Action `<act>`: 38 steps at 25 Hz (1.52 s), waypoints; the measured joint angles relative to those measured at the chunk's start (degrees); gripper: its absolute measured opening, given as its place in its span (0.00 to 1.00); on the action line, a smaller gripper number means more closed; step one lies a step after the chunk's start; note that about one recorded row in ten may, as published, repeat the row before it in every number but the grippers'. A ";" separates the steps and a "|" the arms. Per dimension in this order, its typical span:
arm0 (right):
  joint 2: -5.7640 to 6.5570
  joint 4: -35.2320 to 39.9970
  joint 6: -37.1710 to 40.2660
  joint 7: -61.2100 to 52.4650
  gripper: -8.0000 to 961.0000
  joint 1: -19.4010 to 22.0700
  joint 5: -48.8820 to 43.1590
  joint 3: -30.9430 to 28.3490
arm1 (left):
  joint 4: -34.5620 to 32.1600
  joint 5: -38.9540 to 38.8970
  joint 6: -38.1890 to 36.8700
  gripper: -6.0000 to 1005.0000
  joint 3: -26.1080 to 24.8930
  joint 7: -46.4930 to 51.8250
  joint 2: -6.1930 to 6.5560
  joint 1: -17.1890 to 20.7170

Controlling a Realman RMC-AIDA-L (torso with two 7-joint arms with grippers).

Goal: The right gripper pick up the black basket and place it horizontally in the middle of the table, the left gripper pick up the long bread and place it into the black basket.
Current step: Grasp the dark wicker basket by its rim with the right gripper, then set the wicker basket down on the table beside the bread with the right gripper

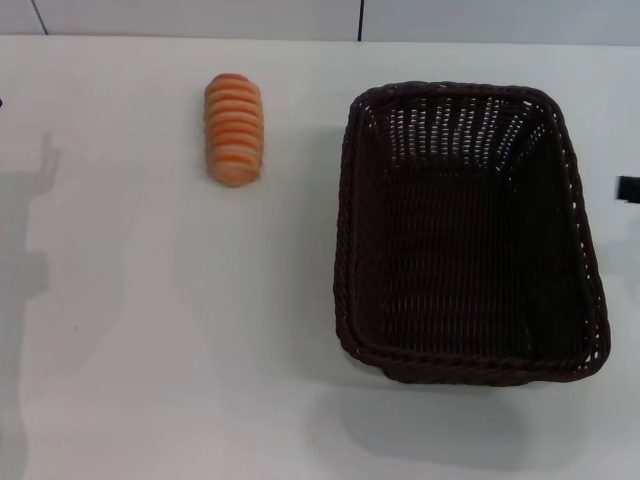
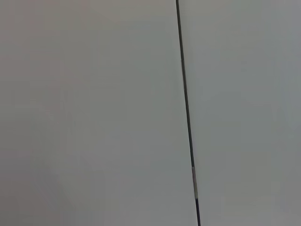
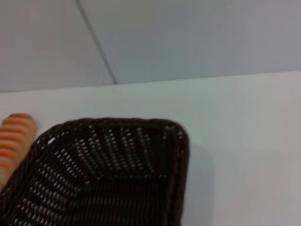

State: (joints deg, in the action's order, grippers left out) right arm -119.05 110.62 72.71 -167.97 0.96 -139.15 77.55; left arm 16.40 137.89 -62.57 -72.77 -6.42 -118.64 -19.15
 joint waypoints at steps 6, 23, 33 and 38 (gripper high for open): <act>0.05 -7.14 -0.38 1.46 0.86 -5.37 -0.23 2.01 | -0.04 0.02 0.07 0.85 0.15 0.02 -0.07 -0.02; 0.10 -12.97 -1.78 8.07 0.61 -8.96 -1.34 4.87 | -0.05 -0.01 0.22 0.85 0.27 0.17 -0.04 0.34; 0.16 -12.44 -1.53 11.99 0.37 -10.37 1.28 4.72 | -0.06 0.02 0.61 0.85 0.26 0.18 0.07 -0.15; 0.22 -4.59 2.13 22.33 0.28 -9.56 12.96 4.63 | -0.03 0.01 0.62 0.85 0.18 0.18 0.08 -0.32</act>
State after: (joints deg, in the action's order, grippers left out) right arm -118.82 106.03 74.85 -145.64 -8.60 -126.19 82.18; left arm 16.37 137.90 -61.95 -72.59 -6.23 -118.56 -19.47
